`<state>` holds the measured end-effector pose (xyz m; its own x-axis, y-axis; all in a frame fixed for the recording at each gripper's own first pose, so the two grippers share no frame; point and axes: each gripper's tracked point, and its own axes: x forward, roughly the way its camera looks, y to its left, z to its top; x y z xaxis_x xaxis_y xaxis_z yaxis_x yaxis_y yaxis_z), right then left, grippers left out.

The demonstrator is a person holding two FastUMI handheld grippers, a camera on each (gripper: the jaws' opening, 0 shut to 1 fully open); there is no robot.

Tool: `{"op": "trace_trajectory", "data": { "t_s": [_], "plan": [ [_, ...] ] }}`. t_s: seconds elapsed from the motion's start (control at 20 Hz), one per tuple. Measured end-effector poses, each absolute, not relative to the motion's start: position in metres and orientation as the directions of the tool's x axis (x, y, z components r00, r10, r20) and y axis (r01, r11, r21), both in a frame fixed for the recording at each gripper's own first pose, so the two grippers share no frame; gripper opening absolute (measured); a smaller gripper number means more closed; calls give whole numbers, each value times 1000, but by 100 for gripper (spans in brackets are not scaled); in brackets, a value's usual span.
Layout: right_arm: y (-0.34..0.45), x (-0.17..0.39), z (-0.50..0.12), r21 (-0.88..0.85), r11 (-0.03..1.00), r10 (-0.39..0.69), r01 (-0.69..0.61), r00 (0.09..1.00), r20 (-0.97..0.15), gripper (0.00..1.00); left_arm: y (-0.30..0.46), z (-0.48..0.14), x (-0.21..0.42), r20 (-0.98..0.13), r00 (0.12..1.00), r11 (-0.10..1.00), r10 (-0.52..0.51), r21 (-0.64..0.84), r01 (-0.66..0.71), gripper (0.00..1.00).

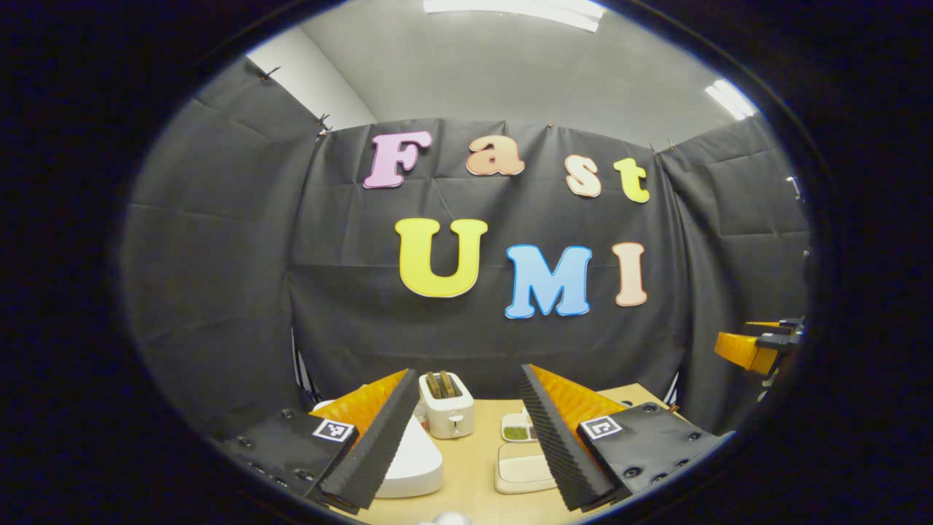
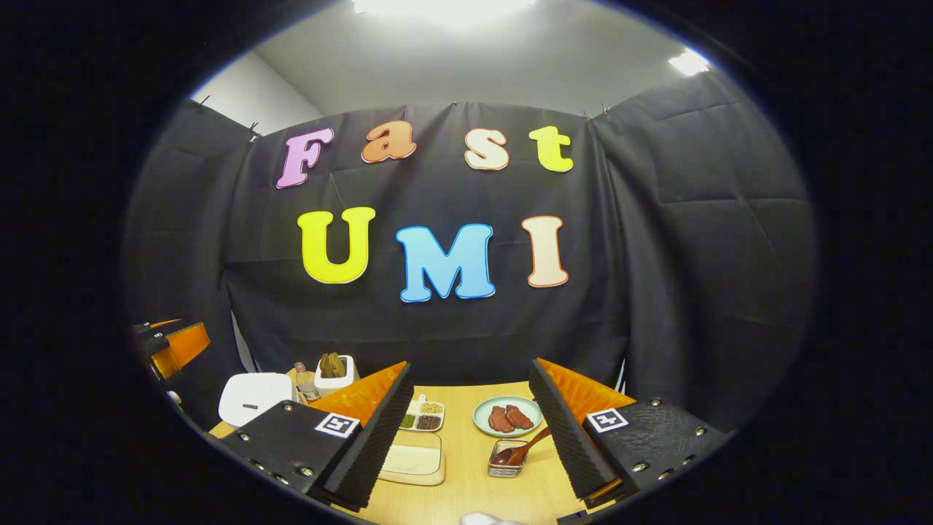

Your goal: Close the left gripper, press the button to open the rice cooker; take a wooden spoon from the chopstick holder with the right hand, scoop a spoonful of rice and pour it into the rice cooker, then put the wooden spoon back into the chopstick holder.

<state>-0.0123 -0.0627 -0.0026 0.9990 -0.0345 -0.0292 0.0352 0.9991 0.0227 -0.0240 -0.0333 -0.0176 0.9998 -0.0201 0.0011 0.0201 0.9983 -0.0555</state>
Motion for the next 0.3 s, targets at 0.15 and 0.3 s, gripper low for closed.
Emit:
{"op": "trace_trajectory", "data": {
  "t_s": [0.15, 0.3],
  "plan": [
    [-60, -15, -4, 20, 999, -39, 39, 999, -35, 98, -35, -15, -23, 11, 999, 998, -40, -51, 40, 96],
    [-56, -18, -5, 26, 999, -37, 38, 999, -38, 98, -33, -10, -22, 20, 999, 998, -47, -28, 47, 97]
  ]
}}
